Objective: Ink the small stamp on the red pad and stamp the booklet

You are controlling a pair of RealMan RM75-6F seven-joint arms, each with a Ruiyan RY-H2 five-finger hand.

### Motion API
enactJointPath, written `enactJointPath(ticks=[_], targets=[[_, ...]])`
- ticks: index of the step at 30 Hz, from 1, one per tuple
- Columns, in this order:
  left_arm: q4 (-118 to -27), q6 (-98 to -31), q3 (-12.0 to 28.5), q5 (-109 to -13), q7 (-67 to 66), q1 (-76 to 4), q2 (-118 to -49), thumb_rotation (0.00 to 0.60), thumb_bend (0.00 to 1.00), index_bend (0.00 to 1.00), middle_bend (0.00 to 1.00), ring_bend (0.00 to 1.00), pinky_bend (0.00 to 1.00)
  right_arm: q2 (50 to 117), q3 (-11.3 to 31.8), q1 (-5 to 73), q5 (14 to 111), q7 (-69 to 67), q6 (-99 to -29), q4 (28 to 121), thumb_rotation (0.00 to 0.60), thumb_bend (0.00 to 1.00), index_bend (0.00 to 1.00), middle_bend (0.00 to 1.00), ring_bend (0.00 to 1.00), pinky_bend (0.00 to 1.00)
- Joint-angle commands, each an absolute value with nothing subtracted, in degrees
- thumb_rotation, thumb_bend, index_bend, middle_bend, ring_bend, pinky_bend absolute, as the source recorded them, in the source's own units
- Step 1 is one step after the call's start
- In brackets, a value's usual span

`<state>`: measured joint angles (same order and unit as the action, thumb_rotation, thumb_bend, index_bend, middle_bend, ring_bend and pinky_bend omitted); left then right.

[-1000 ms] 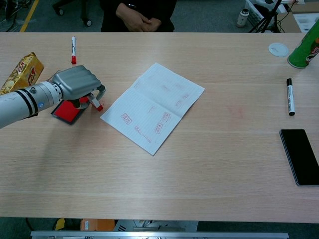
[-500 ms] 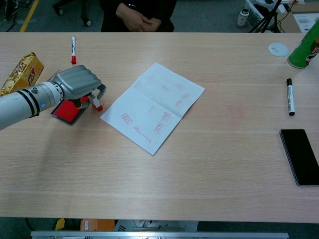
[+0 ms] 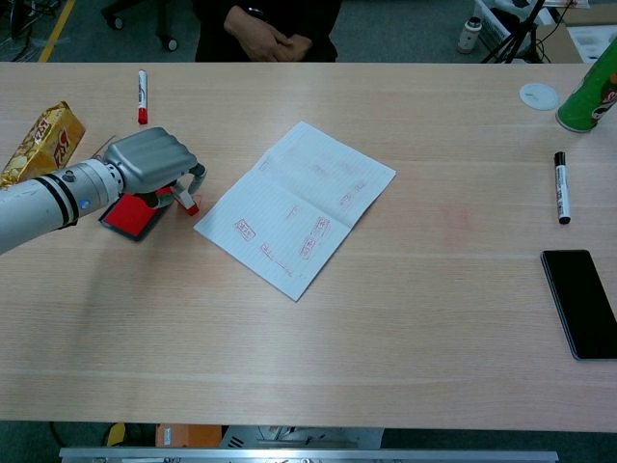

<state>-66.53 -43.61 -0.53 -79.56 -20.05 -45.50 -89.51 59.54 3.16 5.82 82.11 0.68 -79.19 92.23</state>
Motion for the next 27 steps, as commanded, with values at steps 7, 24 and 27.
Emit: enactJointPath(ticks=[7, 24, 27], targets=[[-66.81, -43.1, -0.52, -79.23, -20.2, -45.68, -89.43, 0.6, 0.36, 0.46, 0.98, 0.97, 1.0, 59.59, 3.09, 5.76, 82.07, 0.48, -79.05, 92.09, 0.6, 0.19, 0.37, 0.42, 0.44, 0.51], [-66.89, -43.06, -0.07, -78.63, -20.61, -45.99, -89.46, 0.6, 0.35, 0.53, 0.98, 0.97, 1.0, 59.66, 3.04, 5.64, 81.96, 0.11, -78.91, 91.88, 0.6, 0.19, 0.37, 0.42, 0.44, 0.51], [-66.9, -43.18, -0.03, -78.52, -20.74, -45.95, -89.52, 0.6, 0.35, 0.54, 0.98, 0.97, 1.0, 59.62, 3.01, 5.62, 81.95, 0.11, -78.85, 91.89, 0.6, 0.19, 0.37, 0.42, 0.44, 0.51]])
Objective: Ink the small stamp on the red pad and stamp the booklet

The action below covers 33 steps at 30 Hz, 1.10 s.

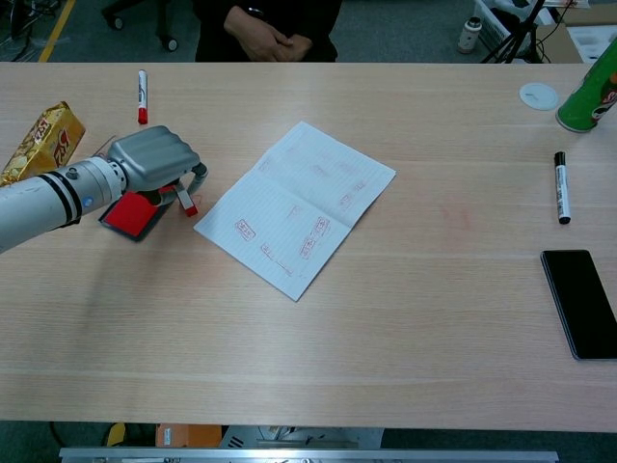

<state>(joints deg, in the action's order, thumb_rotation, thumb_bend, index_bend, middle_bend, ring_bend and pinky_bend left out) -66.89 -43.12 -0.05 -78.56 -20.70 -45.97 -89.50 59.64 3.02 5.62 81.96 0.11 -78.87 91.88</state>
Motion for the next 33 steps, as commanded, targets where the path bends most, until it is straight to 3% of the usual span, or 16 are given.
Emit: enactJointPath(ticks=[1, 22, 33], targets=[[-66.92, -43.24, -0.01, -78.48, -20.77, -45.93, -89.53, 0.6, 0.35, 0.54, 0.98, 0.97, 1.0, 59.6, 3.01, 5.61, 81.95, 0.11, -78.85, 91.91, 0.6, 0.19, 0.37, 0.42, 0.44, 0.51], [-69.84, -45.88, 0.22, -78.72, -21.76, -45.19, -85.16, 0.6, 0.35, 0.57, 0.98, 0.97, 1.0, 59.56, 3.1, 5.51, 82.38, 0.01, -79.33, 92.03, 0.6, 0.19, 0.37, 0.42, 0.45, 0.51], [-65.72, -46.03, -1.2, -79.46, -20.28, -43.87, -84.88, 0.6, 0.35, 0.57, 0.98, 0.97, 1.0, 59.65, 3.02, 5.59, 82.53, 0.66, -79.25, 92.5, 0.6, 0.19, 0.38, 0.42, 0.45, 0.51]])
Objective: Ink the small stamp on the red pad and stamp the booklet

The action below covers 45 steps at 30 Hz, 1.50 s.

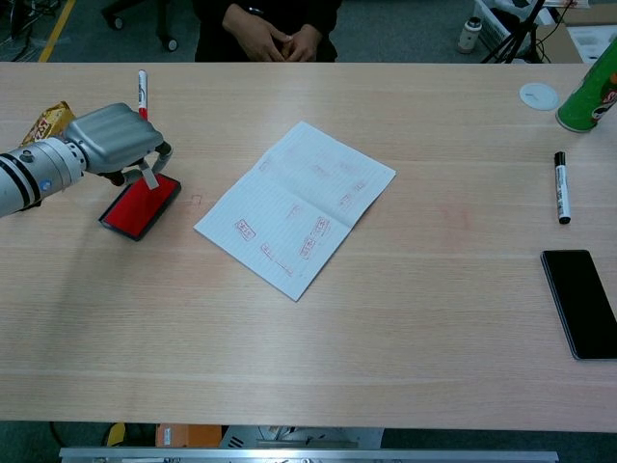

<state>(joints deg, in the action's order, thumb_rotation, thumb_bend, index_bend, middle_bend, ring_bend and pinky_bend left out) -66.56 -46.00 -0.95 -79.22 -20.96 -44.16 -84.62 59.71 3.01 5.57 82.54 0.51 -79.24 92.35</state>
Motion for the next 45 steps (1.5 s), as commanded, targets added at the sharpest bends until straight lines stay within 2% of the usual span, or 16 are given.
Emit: enactJointPath(ticks=[1, 16, 45], targets=[[-65.38, -45.99, -1.27, -79.53, -19.99, -43.8, -85.0, 0.6, 0.35, 0.57, 0.98, 0.97, 1.0, 59.63, 3.03, 5.59, 82.5, 0.76, -79.24, 92.58, 0.6, 0.19, 0.38, 0.42, 0.45, 0.51], [-60.92, -45.84, -1.71, -81.1, -17.32, -43.37, -87.92, 0.6, 0.35, 0.58, 0.98, 0.97, 1.0, 59.33, 3.17, 5.53, 81.98, 1.9, -79.31, 93.52, 0.6, 0.19, 0.38, 0.42, 0.45, 0.51], [-60.69, -45.83, -1.23, -81.15, -17.57, -42.77, -88.78, 0.6, 0.35, 0.59, 0.99, 0.97, 1.0, 59.15, 3.11, 4.99, 81.87, 1.58, -79.81, 93.41, 0.6, 0.19, 0.38, 0.42, 0.46, 0.51]])
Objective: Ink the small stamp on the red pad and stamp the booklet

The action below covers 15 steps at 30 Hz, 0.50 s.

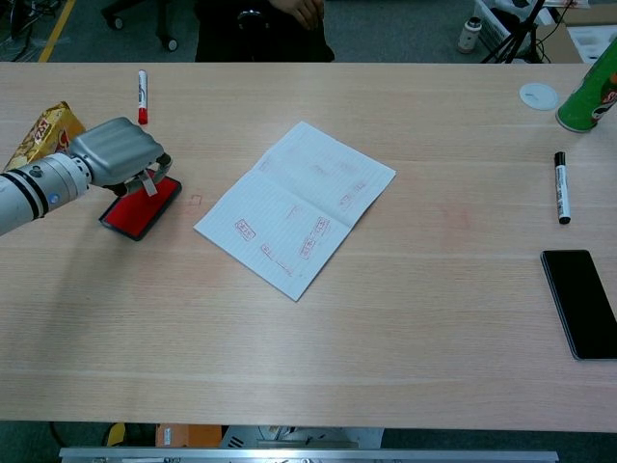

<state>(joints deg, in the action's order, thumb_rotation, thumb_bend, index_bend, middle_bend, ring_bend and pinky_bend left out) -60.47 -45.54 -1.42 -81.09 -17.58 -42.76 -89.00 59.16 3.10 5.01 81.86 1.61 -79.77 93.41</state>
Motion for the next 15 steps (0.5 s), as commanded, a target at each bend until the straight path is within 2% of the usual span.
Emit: enactJointPath(ticks=[1, 15], targets=[[-60.92, -46.0, -1.08, -81.16, -17.56, -42.8, -88.58, 0.6, 0.35, 0.59, 0.99, 0.97, 1.0, 59.13, 3.11, 4.97, 81.89, 1.53, -79.86, 93.4, 0.6, 0.19, 0.38, 0.42, 0.46, 0.51], [-71.77, -50.88, 1.73, -82.15, -19.92, -43.5, -83.76, 0.6, 0.35, 0.59, 0.99, 0.97, 1.0, 59.38, 3.04, 4.97, 82.16, 0.35, -79.67, 92.52, 0.6, 0.19, 0.38, 0.42, 0.46, 0.51]])
